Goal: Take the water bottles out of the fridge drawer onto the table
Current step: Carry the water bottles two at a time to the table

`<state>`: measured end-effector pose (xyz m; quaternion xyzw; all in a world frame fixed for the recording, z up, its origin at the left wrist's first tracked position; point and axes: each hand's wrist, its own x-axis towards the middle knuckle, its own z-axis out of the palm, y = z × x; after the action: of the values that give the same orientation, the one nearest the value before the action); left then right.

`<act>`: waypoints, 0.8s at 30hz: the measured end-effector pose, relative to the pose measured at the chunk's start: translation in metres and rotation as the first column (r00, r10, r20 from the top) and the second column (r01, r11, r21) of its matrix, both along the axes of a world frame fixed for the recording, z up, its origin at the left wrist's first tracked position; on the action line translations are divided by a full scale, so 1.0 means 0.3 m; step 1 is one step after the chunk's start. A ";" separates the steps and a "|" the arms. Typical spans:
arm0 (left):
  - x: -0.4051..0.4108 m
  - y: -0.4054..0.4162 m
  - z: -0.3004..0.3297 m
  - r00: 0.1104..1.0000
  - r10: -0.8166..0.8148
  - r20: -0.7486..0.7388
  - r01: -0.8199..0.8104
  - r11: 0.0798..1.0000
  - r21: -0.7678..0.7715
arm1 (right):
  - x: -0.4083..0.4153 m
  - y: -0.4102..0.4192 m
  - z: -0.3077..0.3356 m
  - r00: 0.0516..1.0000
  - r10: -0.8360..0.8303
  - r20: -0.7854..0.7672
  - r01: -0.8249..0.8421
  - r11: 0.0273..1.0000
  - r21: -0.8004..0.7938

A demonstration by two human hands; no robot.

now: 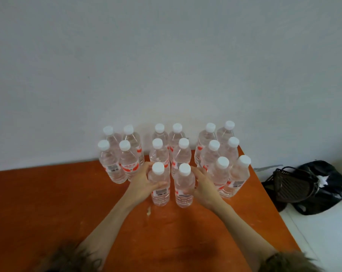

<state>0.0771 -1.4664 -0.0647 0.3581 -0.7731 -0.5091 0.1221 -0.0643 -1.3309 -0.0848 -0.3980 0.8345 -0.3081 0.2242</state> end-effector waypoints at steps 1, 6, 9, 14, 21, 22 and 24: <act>-0.010 -0.012 -0.005 1.000 -0.009 0.006 0.009 1.000 -0.001 | -0.003 -0.009 -0.002 1.000 -0.017 0.015 0.017 1.000 0.005; -0.042 -0.032 -0.023 0.998 -0.056 -0.002 0.056 0.998 0.029 | -0.005 -0.044 -0.006 0.998 -0.018 0.057 0.019 1.000 -0.008; -0.047 -0.003 -0.023 0.997 -0.067 -0.029 0.068 0.997 0.036 | 0.004 -0.033 -0.008 0.993 -0.042 0.111 0.047 0.998 -0.042; -0.019 0.050 0.027 0.986 -0.152 -0.073 0.148 0.987 -0.059 | 0.058 -0.005 0.014 0.973 -0.094 0.211 0.121 0.985 -0.119; 0.146 0.167 0.011 0.998 -0.018 -0.057 -0.003 0.937 -0.350 | 0.218 0.174 0.069 0.948 -0.273 0.162 0.288 0.954 -0.079; 0.162 0.200 0.010 0.993 -0.082 -0.081 0.047 0.929 -0.368 | 0.245 0.222 0.074 0.940 -0.310 0.143 0.322 0.944 -0.072; 0.169 0.286 0.019 0.959 -0.272 -0.075 0.221 0.890 -0.399 | 0.291 0.343 0.090 0.919 -0.383 0.097 0.388 0.920 -0.045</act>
<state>0.1279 -1.3805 -0.0591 0.1923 -0.8878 -0.3802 0.1743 0.0230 -1.2281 -0.0577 -0.2191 0.8758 -0.3896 0.1823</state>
